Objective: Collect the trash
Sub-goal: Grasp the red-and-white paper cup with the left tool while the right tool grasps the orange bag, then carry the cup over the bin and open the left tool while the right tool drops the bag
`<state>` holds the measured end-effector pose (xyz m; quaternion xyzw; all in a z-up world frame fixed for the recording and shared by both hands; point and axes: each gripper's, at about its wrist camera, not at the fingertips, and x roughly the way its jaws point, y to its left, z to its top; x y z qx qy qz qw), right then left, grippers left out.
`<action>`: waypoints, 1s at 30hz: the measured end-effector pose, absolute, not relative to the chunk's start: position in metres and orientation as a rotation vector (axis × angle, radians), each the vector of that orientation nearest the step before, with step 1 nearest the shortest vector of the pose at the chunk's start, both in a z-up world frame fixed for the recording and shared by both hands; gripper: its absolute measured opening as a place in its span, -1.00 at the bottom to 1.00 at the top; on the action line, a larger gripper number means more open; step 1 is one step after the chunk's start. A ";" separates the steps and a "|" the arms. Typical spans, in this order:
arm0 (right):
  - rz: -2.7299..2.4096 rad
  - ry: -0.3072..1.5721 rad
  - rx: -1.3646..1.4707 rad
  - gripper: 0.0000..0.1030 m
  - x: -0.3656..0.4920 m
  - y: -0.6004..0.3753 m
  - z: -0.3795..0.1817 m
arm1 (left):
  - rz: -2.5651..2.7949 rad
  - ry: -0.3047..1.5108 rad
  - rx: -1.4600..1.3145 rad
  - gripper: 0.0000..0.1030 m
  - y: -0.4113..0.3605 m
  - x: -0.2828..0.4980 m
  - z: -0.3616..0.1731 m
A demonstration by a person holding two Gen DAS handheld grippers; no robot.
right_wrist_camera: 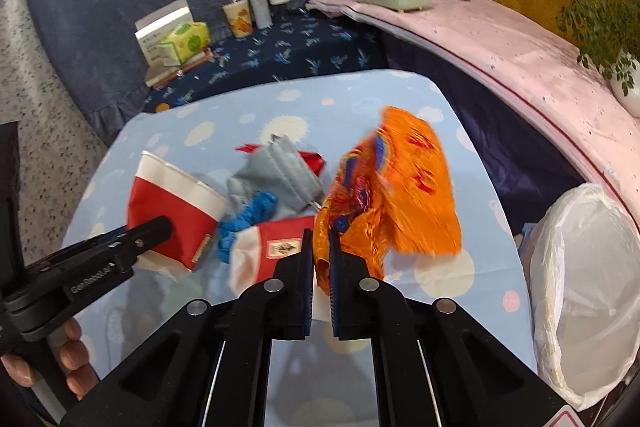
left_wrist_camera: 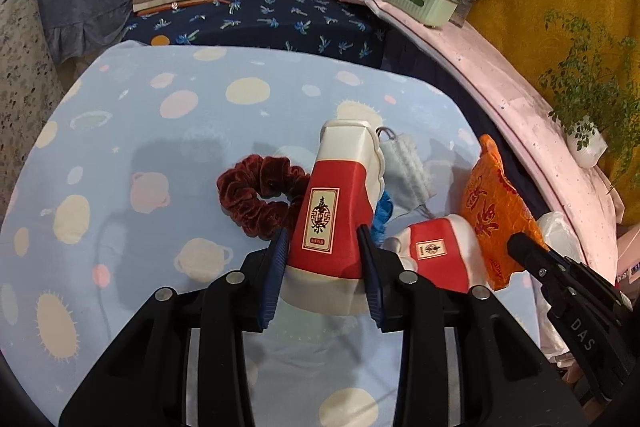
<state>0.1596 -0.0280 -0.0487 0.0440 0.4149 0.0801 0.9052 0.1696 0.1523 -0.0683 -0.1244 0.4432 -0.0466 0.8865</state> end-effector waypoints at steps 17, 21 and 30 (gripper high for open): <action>0.238 0.620 0.155 -0.88 0.105 -0.049 0.060 | -0.197 0.748 -0.257 -0.35 0.114 0.132 0.035; 0.214 0.577 0.171 -0.88 0.093 -0.069 0.077 | -0.251 0.729 -0.250 -0.35 0.092 0.128 0.051; 0.112 0.522 0.212 -0.88 0.066 -0.126 0.092 | -0.394 0.708 -0.198 -0.35 0.025 0.118 0.071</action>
